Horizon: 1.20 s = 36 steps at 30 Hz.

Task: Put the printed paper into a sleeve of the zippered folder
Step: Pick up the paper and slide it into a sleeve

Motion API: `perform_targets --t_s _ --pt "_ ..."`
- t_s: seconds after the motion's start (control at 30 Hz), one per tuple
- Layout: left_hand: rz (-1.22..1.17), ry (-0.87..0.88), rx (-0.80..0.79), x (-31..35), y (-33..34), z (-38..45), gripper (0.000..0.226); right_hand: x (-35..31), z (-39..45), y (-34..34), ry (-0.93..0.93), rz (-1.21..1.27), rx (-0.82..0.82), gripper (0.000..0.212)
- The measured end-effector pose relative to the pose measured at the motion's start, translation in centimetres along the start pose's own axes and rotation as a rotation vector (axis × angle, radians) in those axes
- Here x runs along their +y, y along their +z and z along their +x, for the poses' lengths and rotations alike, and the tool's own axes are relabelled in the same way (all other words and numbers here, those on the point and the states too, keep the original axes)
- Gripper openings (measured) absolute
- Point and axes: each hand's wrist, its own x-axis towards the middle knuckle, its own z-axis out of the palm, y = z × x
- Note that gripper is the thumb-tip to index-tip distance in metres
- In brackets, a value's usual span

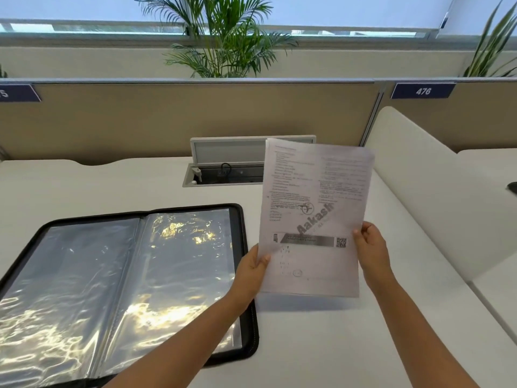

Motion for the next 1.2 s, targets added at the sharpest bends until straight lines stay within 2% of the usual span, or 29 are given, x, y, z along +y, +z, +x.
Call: perform_targets --t_s 0.13,0.23,0.37,0.57,0.83,1.2 --pt "0.029 0.148 0.078 0.0 0.9 0.1 0.028 -1.1 -1.1 -0.1 -0.184 0.077 0.003 0.010" --pt "0.054 0.204 0.110 0.3 1.4 0.3 0.035 -0.5 -1.8 0.1 -0.237 0.089 -0.049 0.014" --pt "0.068 0.232 0.122 0.6 1.7 0.8 0.028 0.5 -2.4 0.4 -0.232 0.067 -0.055 0.022" --pt "0.076 0.248 0.102 0.8 2.2 0.9 0.019 1.1 -2.4 0.5 -0.248 -0.010 -0.015 0.015" --pt "0.079 0.194 0.150 0.7 1.9 1.1 0.016 0.1 -1.1 -0.7 -0.268 -0.180 -0.134 0.015" --pt "0.140 0.158 0.237 1.3 -0.9 2.8 0.005 -1.8 -0.2 0.2 -0.108 -0.250 -0.198 0.020"
